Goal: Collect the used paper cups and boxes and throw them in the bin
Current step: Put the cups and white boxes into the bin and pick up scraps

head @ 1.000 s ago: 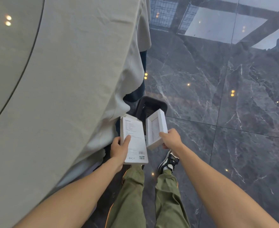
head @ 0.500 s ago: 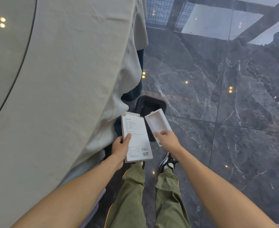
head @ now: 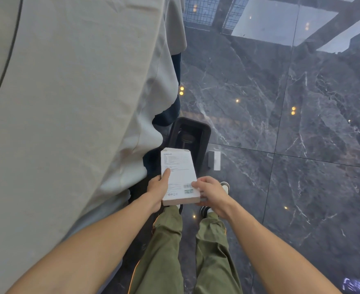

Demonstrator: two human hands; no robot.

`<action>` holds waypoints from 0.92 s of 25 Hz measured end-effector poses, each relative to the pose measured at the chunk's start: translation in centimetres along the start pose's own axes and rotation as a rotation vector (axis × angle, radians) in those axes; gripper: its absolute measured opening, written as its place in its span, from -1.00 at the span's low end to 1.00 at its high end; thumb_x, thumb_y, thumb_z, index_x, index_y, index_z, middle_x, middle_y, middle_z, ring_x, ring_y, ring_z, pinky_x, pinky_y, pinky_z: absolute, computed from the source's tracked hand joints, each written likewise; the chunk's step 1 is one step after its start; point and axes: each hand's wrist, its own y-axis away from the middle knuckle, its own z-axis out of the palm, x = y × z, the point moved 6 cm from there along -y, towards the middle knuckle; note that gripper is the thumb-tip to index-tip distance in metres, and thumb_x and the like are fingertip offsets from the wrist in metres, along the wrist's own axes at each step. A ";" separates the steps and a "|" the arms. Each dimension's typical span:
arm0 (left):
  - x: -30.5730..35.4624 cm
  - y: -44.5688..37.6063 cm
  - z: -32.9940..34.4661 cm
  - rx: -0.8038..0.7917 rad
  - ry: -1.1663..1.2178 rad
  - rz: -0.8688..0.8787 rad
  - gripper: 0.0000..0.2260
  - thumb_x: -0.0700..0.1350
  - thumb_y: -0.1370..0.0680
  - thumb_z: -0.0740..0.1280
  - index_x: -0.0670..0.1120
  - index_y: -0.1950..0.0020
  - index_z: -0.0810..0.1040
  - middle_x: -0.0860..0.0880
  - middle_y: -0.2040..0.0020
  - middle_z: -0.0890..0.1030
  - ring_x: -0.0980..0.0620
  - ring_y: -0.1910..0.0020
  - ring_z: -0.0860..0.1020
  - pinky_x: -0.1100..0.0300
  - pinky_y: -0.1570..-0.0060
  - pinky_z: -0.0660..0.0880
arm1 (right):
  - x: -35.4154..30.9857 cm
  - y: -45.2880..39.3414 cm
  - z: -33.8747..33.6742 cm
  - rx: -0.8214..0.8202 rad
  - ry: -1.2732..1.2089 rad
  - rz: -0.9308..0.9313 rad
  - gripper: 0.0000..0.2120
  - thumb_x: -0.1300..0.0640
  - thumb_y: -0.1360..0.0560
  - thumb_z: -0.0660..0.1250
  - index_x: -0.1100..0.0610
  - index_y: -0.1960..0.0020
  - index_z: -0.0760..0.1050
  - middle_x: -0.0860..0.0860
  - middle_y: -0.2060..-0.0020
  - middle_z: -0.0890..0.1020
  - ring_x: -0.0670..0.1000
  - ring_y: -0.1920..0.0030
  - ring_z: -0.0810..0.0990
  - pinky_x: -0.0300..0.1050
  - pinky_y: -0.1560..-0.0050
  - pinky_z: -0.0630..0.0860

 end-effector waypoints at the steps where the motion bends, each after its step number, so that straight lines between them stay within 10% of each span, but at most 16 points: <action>1: -0.1 -0.1 0.3 -0.018 -0.014 -0.007 -0.68 0.13 -0.67 0.24 -0.08 -0.20 0.59 0.02 0.08 0.72 0.00 0.12 0.71 0.13 0.24 0.61 | -0.2 -0.2 -0.5 0.060 0.015 -0.040 -0.81 0.08 -0.59 0.37 0.16 -0.13 0.53 0.13 -0.03 0.71 0.05 0.12 0.66 -0.06 0.25 0.59; 4: -0.4 -0.6 1.1 -0.053 -0.030 -0.001 -0.71 0.06 -0.68 0.26 -0.11 -0.23 0.60 -0.06 -0.01 0.74 -0.08 -0.02 0.71 -0.09 -0.10 0.66 | -1.5 -0.9 -1.6 0.246 0.074 -0.126 -0.76 0.02 -0.57 0.36 0.13 -0.17 0.53 0.06 -0.06 0.67 -0.01 0.10 0.63 -0.07 0.23 0.59; 9: -0.1 -1.4 1.5 -0.090 -0.006 0.037 -0.75 -0.03 -0.67 0.29 -0.07 -0.32 0.54 -0.13 -0.16 0.68 -0.15 -0.15 0.67 0.06 -0.05 0.62 | -4.0 -3.3 -1.1 0.286 0.193 -0.177 -0.54 -0.21 -0.46 0.33 0.05 -0.24 0.48 0.03 -0.13 0.65 0.07 -0.09 0.67 0.20 -0.11 0.67; 16: 1.7 -3.1 2.7 -0.045 -0.093 0.097 -0.90 0.02 -0.65 0.29 0.04 -0.10 0.55 -0.08 -0.11 0.63 -0.08 -0.17 0.63 0.11 -0.04 0.57 | -6.0 -6.0 -1.4 0.281 0.286 -0.221 -0.60 -0.03 -0.60 0.33 0.14 -0.36 0.44 0.08 -0.21 0.60 0.09 -0.10 0.64 -0.22 0.32 0.54; 20: 1.7 -2.9 3.7 -0.074 -0.096 0.077 -0.80 -0.04 -0.67 0.29 0.02 -0.29 0.48 0.02 -0.03 0.58 -0.05 -0.13 0.61 0.07 -0.11 0.54 | -5.4 -6.4 -2.3 0.316 0.342 -0.254 -0.56 -0.08 -0.58 0.37 0.13 -0.34 0.44 0.10 -0.26 0.59 0.11 -0.16 0.62 0.12 -0.13 0.64; 23: 1.4 -2.9 4.2 -0.092 -0.070 0.092 -0.67 -0.08 -0.66 0.31 -0.03 -0.43 0.48 -0.01 -0.09 0.61 -0.01 -0.12 0.62 0.18 0.02 0.55 | -5.7 -6.3 -1.9 0.268 0.310 -0.280 -0.56 -0.07 -0.60 0.35 0.11 -0.39 0.42 0.09 -0.29 0.58 0.07 -0.15 0.60 0.02 -0.14 0.62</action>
